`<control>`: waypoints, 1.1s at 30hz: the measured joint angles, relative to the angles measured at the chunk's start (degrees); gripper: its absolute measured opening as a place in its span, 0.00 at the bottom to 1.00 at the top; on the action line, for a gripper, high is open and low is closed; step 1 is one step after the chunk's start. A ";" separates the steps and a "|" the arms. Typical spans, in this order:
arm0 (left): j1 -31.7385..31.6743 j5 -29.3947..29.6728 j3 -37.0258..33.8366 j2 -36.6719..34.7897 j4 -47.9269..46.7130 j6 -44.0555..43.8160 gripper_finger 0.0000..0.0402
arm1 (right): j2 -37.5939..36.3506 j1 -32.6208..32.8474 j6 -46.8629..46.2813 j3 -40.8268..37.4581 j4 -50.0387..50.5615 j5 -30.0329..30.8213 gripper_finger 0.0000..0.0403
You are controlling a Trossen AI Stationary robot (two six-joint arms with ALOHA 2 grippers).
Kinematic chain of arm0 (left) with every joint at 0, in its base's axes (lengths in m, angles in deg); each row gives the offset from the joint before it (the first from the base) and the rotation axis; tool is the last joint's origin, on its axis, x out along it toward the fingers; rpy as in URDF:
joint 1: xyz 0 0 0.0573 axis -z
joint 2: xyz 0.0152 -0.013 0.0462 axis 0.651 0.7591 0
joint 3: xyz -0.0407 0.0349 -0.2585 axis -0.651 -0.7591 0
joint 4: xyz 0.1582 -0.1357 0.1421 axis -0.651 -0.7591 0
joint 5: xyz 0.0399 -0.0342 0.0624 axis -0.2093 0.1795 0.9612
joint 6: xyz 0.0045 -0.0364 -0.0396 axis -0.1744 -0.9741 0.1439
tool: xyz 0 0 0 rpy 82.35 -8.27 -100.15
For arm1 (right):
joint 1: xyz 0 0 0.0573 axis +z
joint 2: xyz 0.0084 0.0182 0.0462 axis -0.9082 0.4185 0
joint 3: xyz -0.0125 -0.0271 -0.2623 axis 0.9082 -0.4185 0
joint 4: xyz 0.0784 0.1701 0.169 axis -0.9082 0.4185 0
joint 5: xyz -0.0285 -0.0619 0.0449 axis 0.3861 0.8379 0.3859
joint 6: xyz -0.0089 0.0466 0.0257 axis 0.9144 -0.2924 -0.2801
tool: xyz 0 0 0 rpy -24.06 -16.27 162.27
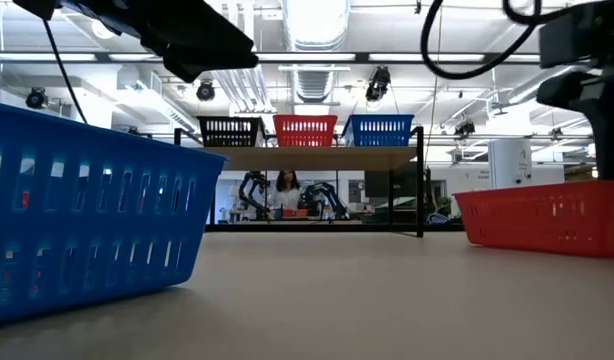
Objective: Stack baskets on shelf by color
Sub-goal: Stack the right red bin on the red bin on the shelf
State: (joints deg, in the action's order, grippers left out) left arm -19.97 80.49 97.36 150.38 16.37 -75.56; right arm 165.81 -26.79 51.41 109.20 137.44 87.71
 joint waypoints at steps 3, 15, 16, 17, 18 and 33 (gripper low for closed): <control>0.00 0.00 0.00 0.06 0.19 0.02 0.34 | -0.04 -0.95 1.38 0.00 0.05 -0.81 0.13; 2.32 2.01 -0.59 0.14 -0.01 -0.07 0.34 | -0.05 -2.15 8.91 7.92 -2.37 9.75 0.02; 2.82 3.47 -0.59 0.14 -0.11 -0.07 0.34 | -0.04 -2.39 10.55 10.00 -2.36 11.31 0.02; 3.39 5.09 -0.59 0.14 -0.51 -0.08 0.34 | -0.04 -2.63 12.38 12.12 -2.59 12.96 0.02; 3.95 6.82 -0.61 0.14 -0.92 -0.07 0.34 | -0.04 -2.97 14.58 14.40 -2.88 14.86 0.02; 7.21 13.56 -2.32 0.14 -2.12 -1.62 0.34 | 4.42 -26.09 61.94 41.22 -16.09 21.36 0.02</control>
State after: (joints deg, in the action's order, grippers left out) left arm -12.76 94.05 95.04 150.52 14.25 -77.18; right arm 170.23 -52.88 113.35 150.42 121.35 109.07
